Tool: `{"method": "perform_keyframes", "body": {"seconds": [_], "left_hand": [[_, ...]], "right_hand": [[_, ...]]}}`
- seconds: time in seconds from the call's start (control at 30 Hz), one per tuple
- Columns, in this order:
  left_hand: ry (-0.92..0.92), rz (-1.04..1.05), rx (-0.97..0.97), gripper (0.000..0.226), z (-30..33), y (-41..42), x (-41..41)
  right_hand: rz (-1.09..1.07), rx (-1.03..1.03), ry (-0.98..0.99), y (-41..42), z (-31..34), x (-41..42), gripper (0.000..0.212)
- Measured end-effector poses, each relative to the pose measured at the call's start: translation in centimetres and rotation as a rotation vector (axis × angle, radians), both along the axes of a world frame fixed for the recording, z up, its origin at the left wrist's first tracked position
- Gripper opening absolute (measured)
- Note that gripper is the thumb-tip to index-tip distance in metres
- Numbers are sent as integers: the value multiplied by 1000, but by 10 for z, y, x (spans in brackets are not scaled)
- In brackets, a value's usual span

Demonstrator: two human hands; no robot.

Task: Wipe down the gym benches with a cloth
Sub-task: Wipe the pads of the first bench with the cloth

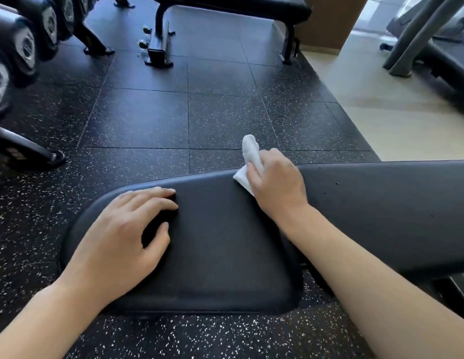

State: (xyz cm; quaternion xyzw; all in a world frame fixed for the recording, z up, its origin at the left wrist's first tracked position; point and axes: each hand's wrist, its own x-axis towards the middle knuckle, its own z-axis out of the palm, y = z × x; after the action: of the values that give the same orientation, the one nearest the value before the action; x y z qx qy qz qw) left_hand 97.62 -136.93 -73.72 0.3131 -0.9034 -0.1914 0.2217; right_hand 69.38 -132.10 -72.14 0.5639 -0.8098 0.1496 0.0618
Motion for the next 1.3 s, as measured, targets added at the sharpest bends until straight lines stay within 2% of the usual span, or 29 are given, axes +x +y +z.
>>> {"method": "perform_keyframes", "body": {"seconds": [0.07, 0.17, 0.23, 0.3, 0.37, 0.43, 0.5, 0.6, 0.73, 0.77, 0.83, 0.9, 0.97, 1.0, 1.07, 1.2, 1.27, 1.3], "left_hand": [[-8, -25, 4, 39, 0, 0, 5], [28, -32, -5, 34, -3, -8, 15], [72, 16, -1, 30, -4, -16, 23], [80, 70, -2, 30, -6, -19, 30], [79, 90, 2, 30, -8, -18, 35], [95, 80, 23, 31, -9, -18, 37], [119, 84, 48, 31, -9, -19, 44], [150, 110, 79, 33, -12, -22, 54], [158, 59, 97, 40, -15, -27, 60], [144, 52, 88, 40, -15, -27, 61], [129, 64, 89, 39, -14, -28, 61], [142, 82, 117, 38, -14, -27, 62], [168, 96, 145, 38, -14, -26, 63], [180, 101, 155, 38, -15, -26, 65], [171, 98, 156, 41, -16, -29, 72], [99, 37, 181, 54, -17, -39, 88], [93, 18, 183, 54, -16, -39, 91], [91, 19, 172, 53, -16, -38, 91]], "right_hand": [[89, -38, 84, 2, -3, 36, 43], [369, -29, 31, 16, -8, 109, 36], [457, -65, -18, 15, -4, 118, 27], [404, -117, 57, 0, 2, 90, 22], [185, -55, 109, -18, 9, 50, 28], [29, -63, -7, -24, 8, 25, 24], [7, -101, -21, -22, 7, 41, 21], [242, -183, 17, -8, 3, 100, 12], [597, -70, -45, 11, -5, 144, 23], [598, -68, -10, 6, -3, 134, 21], [425, -72, 48, -12, 3, 99, 17], [172, -32, 18, -29, 11, 61, 22], [90, -71, -15, -32, 11, 55, 27], [121, -66, 24, -29, 10, 67, 28], [313, -38, 61, -16, 3, 110, 31], [734, 14, -122, 16, -1, 176, 21], [825, 50, -111, 12, 2, 161, 23], [783, 39, -89, 5, 3, 146, 22]]}}
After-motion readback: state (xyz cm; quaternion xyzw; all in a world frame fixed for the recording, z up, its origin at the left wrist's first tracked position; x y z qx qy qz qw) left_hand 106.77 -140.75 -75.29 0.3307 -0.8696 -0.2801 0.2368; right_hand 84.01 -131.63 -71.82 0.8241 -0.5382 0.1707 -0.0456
